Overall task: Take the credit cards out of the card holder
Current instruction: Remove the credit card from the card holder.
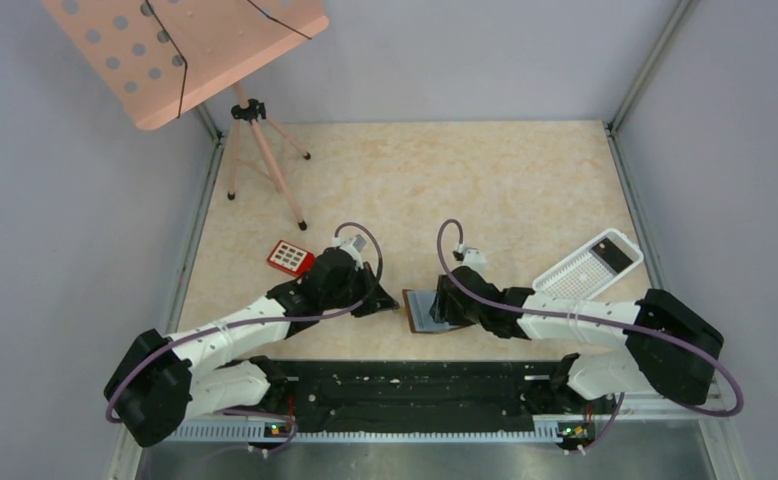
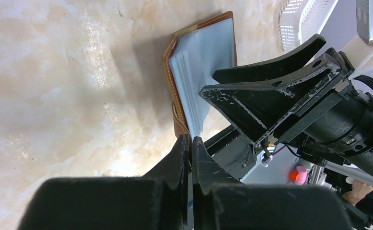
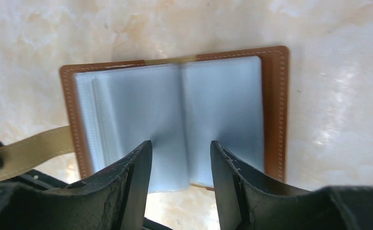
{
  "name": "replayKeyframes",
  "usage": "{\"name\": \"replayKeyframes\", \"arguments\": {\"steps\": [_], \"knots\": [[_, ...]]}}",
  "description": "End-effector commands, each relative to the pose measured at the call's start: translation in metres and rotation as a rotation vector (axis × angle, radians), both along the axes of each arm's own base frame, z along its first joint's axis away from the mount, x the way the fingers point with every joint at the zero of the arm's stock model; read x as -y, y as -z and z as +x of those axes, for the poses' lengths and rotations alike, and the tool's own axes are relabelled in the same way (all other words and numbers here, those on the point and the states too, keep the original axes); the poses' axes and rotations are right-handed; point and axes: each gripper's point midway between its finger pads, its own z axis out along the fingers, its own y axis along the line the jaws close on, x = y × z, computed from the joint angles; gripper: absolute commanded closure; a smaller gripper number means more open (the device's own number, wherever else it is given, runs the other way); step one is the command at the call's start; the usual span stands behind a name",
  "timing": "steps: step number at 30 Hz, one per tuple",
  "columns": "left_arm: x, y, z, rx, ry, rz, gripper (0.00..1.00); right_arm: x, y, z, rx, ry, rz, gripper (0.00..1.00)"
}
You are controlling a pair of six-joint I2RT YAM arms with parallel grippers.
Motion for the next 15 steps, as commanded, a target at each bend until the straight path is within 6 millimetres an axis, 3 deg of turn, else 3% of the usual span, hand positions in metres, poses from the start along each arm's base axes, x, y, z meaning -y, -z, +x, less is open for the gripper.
{"name": "replayKeyframes", "arguments": {"steps": [1, 4, 7, 12, 15], "knots": [[0.0, -0.013, 0.006, 0.047, -0.019, -0.025, 1.0, 0.029, -0.008, 0.006, 0.058, 0.058, -0.112, 0.52], [0.0, -0.014, 0.006, 0.048, -0.02, -0.027, 1.0, 0.047, -0.012, 0.005, 0.071, 0.095, -0.167, 0.52], [0.001, -0.015, 0.006, 0.048, -0.017, -0.031, 1.0, 0.048, -0.031, 0.006, 0.097, 0.102, -0.133, 0.52], [0.002, -0.014, 0.006, 0.045, -0.016, -0.035, 1.0, 0.006, -0.08, 0.007, 0.176, -0.011, 0.119, 0.49], [0.005, -0.016, 0.007, 0.045, -0.011, -0.048, 1.0, -0.01, -0.087, 0.006, 0.17, -0.046, 0.183, 0.4]]}}
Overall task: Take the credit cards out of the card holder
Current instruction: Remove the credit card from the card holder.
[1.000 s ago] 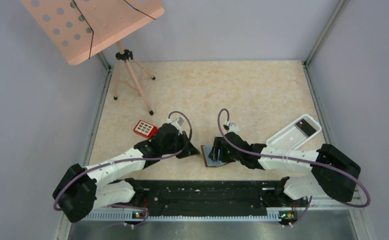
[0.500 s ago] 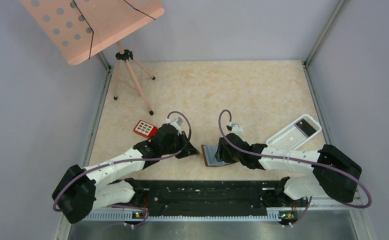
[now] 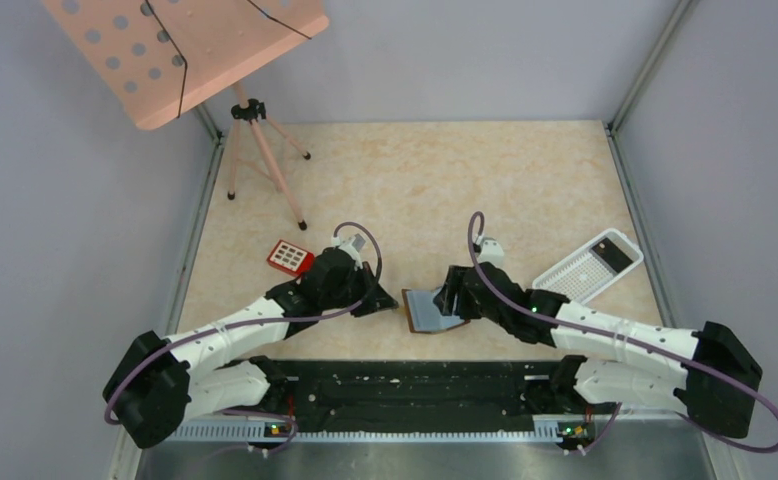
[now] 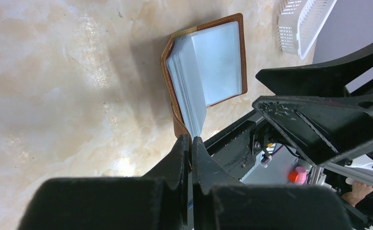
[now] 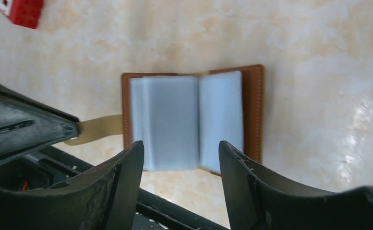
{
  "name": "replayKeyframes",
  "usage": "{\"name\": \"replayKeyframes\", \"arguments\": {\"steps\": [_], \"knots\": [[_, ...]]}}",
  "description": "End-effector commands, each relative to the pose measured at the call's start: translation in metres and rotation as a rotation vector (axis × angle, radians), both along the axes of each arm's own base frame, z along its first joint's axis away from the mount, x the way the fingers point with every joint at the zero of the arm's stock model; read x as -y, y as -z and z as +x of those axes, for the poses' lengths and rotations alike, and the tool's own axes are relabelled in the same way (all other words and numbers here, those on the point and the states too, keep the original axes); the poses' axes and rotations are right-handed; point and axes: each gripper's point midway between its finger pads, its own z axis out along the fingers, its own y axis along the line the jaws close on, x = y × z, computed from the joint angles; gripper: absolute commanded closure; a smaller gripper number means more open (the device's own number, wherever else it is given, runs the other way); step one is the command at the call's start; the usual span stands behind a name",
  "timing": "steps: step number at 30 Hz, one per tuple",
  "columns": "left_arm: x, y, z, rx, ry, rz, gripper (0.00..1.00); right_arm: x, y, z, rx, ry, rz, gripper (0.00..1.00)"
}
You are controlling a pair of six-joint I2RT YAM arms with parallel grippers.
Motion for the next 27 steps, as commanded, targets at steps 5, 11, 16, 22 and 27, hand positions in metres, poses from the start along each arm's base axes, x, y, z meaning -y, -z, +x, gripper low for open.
{"name": "replayKeyframes", "arguments": {"steps": [5, 11, 16, 22, 27], "knots": [[0.009, -0.019, 0.006, 0.044, 0.007, -0.067, 1.0, -0.054, -0.027, 0.006, 0.022, -0.118, 0.169, 0.38], [0.008, -0.018, 0.005, 0.044, 0.011, -0.062, 1.0, -0.061, -0.005, 0.008, -0.011, -0.124, 0.133, 0.37], [0.009, -0.017, 0.005, 0.042, 0.011, -0.06, 1.0, -0.07, 0.015, 0.005, -0.058, -0.161, 0.107, 0.36], [0.006, -0.015, 0.007, 0.045, 0.003, -0.035, 1.0, -0.055, 0.038, 0.006, -0.078, -0.113, 0.031, 0.44], [0.002, -0.011, 0.007, 0.046, 0.0, -0.011, 1.0, -0.048, 0.033, 0.006, -0.056, -0.1, 0.041, 0.57]]}}
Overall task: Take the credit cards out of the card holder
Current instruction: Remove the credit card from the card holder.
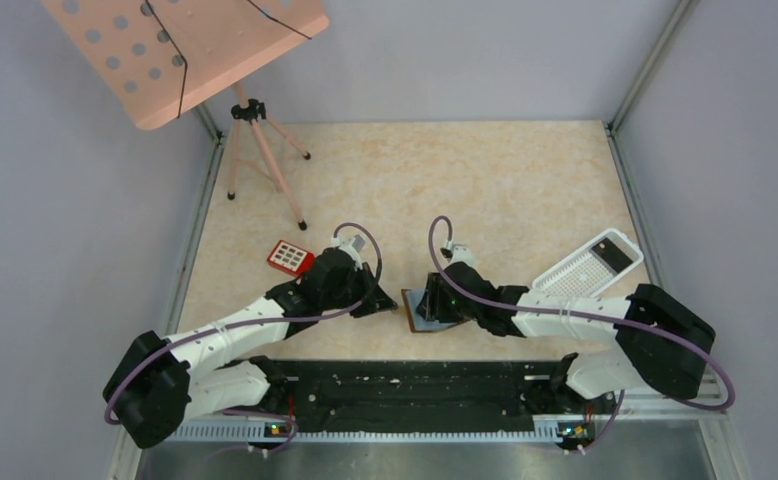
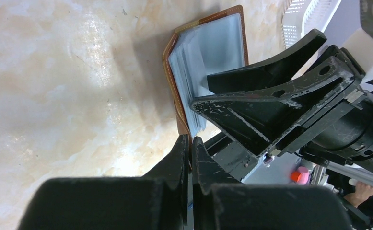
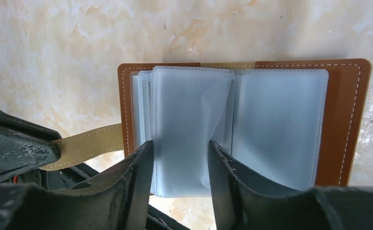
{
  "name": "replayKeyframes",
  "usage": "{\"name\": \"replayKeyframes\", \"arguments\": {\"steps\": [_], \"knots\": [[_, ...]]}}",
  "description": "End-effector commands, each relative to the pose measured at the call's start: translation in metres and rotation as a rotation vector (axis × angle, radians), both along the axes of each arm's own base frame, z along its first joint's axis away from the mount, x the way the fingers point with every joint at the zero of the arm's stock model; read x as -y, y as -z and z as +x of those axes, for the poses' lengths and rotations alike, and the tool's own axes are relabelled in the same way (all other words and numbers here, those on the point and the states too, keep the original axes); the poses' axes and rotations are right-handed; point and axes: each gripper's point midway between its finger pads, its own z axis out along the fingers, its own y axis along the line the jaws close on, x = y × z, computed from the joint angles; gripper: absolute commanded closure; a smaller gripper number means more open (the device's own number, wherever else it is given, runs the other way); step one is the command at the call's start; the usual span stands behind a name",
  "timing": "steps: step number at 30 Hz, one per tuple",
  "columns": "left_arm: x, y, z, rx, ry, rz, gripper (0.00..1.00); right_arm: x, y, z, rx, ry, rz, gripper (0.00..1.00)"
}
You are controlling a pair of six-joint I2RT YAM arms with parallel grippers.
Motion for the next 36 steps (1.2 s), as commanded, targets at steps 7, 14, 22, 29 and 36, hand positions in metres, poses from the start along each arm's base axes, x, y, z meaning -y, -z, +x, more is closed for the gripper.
{"name": "replayKeyframes", "arguments": {"steps": [7, 14, 22, 29, 36], "knots": [[0.003, -0.01, 0.009, 0.048, -0.004, -0.008, 1.0, 0.01, -0.011, 0.003, 0.051, 0.033, 0.002, 0.46], [0.003, -0.01, 0.01, 0.047, -0.006, -0.006, 1.0, 0.018, -0.012, 0.004, 0.064, 0.053, -0.024, 0.51], [0.002, -0.007, 0.01, 0.036, -0.017, 0.001, 1.0, 0.04, -0.014, 0.007, 0.09, 0.094, -0.081, 0.51], [0.002, -0.006, 0.011, 0.036, -0.018, 0.005, 1.0, 0.058, -0.015, 0.008, 0.105, 0.128, -0.12, 0.51], [0.001, -0.004, 0.011, 0.035, -0.019, 0.018, 1.0, 0.073, -0.014, 0.007, 0.111, 0.161, -0.129, 0.51]]}}
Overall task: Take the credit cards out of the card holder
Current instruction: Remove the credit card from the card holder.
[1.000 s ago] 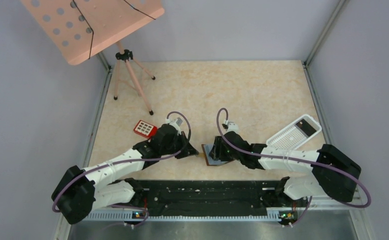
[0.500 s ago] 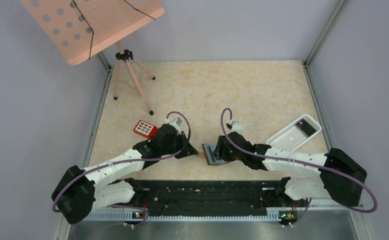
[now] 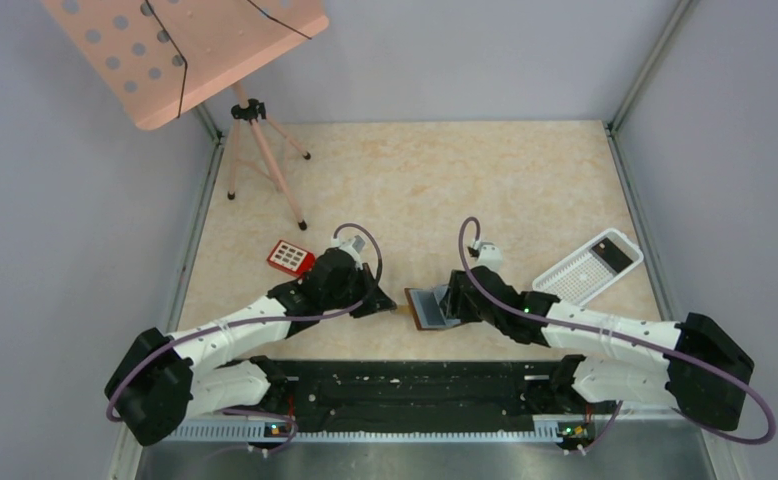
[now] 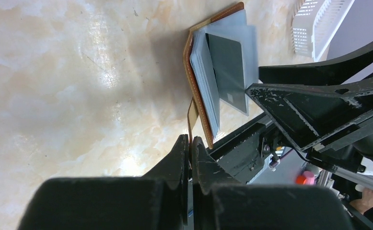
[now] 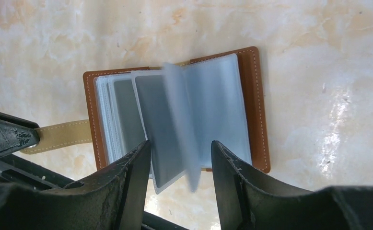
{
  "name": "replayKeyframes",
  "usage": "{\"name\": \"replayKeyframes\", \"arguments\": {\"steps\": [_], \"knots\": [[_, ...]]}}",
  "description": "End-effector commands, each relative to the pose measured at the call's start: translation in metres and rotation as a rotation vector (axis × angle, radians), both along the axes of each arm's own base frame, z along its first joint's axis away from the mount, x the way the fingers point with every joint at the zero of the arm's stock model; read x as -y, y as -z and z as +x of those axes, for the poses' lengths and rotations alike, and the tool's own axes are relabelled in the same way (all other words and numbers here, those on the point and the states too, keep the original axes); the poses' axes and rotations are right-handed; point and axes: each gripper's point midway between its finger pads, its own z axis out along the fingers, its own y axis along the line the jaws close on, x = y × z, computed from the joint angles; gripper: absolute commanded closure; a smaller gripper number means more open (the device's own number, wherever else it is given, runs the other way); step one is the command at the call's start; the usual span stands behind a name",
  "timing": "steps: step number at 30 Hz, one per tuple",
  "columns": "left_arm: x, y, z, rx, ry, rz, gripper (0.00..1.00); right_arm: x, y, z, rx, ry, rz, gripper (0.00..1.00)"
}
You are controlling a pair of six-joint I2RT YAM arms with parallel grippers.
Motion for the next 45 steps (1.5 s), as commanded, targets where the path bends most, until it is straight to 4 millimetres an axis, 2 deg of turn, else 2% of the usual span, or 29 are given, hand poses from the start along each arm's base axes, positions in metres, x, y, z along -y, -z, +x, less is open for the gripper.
{"name": "replayKeyframes", "arguments": {"steps": [1, 9, 15, 18, 23, 26, 32, 35, 42, 45], "knots": [[0.004, -0.011, 0.009, 0.039, -0.006, -0.011, 1.0, 0.022, 0.005, 0.001, 0.015, 0.042, -0.041, 0.51], [0.001, -0.008, 0.01, 0.04, -0.01, 0.016, 1.0, 0.031, 0.001, 0.004, 0.025, 0.066, -0.036, 0.51], [-0.019, 0.012, 0.017, 0.037, -0.052, 0.151, 1.0, 0.034, -0.003, 0.005, 0.04, 0.074, -0.038, 0.52], [-0.022, 0.018, 0.02, 0.03, -0.032, 0.203, 1.0, 0.032, -0.015, 0.006, 0.059, 0.064, -0.014, 0.53], [-0.018, 0.023, 0.019, -0.043, 0.001, 0.22, 0.97, 0.014, -0.037, 0.008, 0.089, 0.004, 0.054, 0.54], [-0.008, 0.016, 0.017, -0.075, 0.025, 0.182, 0.93, 0.005, -0.047, 0.009, 0.097, -0.011, 0.101, 0.57], [-0.001, 0.0, 0.018, -0.066, 0.026, 0.131, 0.91, -0.033, -0.07, 0.008, 0.119, -0.105, 0.285, 0.64], [0.0, -0.01, 0.02, -0.055, 0.02, 0.128, 0.87, -0.04, -0.065, 0.01, 0.102, -0.109, 0.292, 0.66], [0.019, -0.033, 0.025, -0.026, 0.044, 0.015, 0.82, -0.027, -0.02, 0.013, 0.047, -0.05, 0.243, 0.71], [0.028, -0.039, 0.026, -0.027, 0.058, -0.035, 0.8, -0.032, -0.017, 0.008, 0.036, -0.081, 0.275, 0.71]]}}
